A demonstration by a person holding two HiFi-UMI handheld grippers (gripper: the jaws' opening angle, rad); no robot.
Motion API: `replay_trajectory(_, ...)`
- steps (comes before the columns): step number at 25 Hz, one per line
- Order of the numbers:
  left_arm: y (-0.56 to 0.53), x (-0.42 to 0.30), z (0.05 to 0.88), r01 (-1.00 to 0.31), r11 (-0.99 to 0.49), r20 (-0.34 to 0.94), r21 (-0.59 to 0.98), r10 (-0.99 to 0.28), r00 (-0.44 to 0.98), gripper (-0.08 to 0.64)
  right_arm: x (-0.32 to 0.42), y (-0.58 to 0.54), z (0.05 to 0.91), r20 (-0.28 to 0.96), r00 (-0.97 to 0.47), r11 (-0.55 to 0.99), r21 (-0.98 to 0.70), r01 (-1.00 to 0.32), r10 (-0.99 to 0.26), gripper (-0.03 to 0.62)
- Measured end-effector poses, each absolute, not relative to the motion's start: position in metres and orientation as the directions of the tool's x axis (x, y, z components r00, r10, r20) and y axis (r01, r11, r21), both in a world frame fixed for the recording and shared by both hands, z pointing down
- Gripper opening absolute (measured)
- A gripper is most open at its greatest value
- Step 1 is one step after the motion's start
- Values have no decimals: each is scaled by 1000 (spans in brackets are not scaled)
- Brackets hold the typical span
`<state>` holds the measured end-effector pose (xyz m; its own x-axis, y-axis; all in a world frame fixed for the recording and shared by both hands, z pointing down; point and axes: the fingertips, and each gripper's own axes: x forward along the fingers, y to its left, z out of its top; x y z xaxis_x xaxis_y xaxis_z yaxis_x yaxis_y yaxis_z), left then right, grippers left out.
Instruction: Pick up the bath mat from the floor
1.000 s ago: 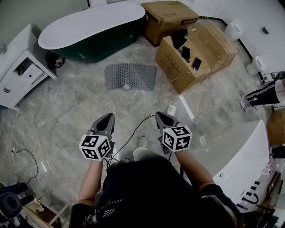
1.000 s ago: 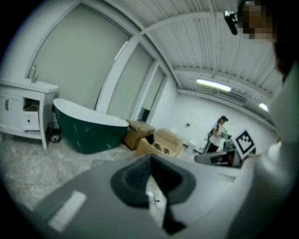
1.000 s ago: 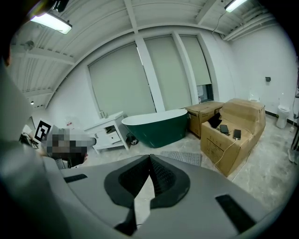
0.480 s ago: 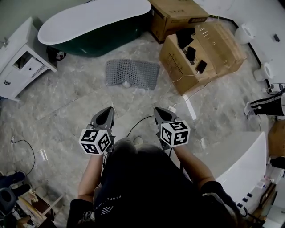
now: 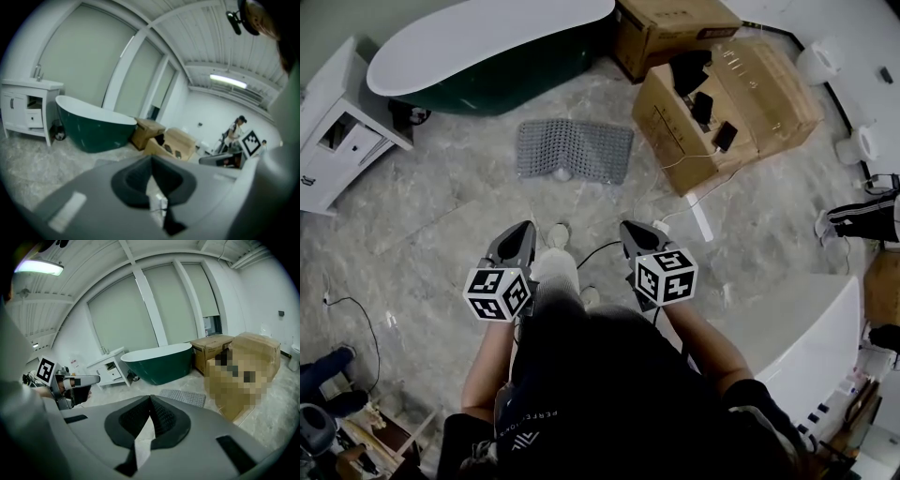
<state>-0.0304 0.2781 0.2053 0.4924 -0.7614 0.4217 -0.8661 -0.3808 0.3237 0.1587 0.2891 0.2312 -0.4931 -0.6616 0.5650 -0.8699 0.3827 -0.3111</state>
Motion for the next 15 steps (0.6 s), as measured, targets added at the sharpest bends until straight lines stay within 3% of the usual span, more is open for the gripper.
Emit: replay_trajectory(15, 146, -50, 225, -837, -444, 465, 320, -696, 547, 5, 135, 172, 254, 604, -455, 317, -328, -890, -654, 0)
